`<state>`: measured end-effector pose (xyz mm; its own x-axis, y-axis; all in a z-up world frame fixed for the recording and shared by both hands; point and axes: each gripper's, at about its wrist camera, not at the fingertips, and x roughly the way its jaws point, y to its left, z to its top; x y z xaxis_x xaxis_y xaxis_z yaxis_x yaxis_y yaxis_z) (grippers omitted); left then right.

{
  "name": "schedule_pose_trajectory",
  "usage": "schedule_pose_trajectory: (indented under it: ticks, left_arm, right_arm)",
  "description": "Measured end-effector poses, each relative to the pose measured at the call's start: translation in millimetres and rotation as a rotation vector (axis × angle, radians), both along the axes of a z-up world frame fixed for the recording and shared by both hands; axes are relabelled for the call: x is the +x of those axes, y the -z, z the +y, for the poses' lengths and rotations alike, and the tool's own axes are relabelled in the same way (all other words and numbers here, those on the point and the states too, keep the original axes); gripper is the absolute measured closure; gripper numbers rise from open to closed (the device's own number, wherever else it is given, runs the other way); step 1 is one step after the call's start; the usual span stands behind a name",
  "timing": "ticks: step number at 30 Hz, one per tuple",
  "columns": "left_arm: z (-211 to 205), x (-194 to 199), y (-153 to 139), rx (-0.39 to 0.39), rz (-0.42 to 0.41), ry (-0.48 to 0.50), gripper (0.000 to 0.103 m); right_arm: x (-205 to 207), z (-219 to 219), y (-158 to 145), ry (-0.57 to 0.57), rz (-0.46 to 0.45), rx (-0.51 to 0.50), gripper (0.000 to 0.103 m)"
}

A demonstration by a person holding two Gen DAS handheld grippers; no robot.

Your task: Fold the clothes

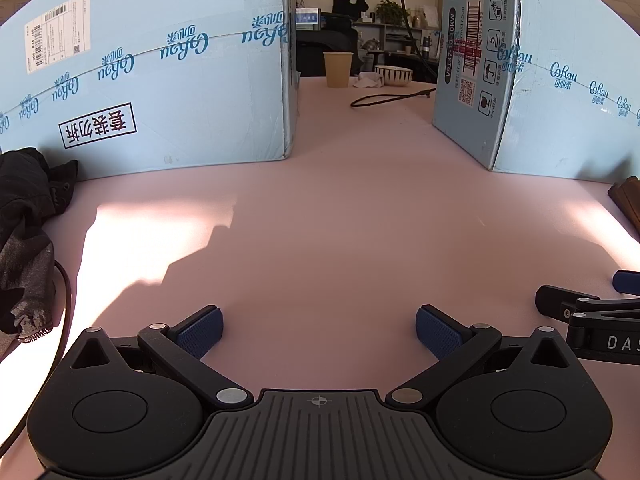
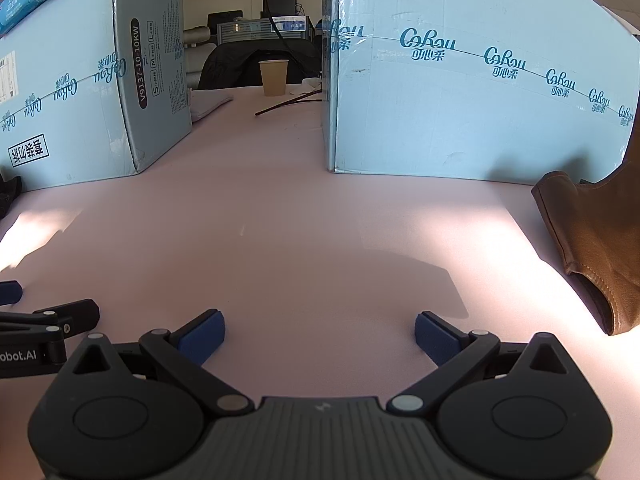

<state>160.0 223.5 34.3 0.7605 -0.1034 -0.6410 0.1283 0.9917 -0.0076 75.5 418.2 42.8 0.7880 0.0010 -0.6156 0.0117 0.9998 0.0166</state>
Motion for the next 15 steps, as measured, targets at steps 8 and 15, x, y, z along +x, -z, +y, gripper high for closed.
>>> schedule_pose_trajectory:
  ticks: [8, 15]
  left_arm:
    - [0.0, 0.1, 0.0, 0.000, 0.000, 0.000, 0.000]
    - [0.2, 0.2, 0.1, 0.000, 0.000, 0.001, 0.000]
  right_arm:
    - [0.3, 1.0, 0.1, 0.000, 0.000, 0.000, 0.000]
    - [-0.2, 2.5, 0.0, 0.000, 0.001, -0.003, 0.000]
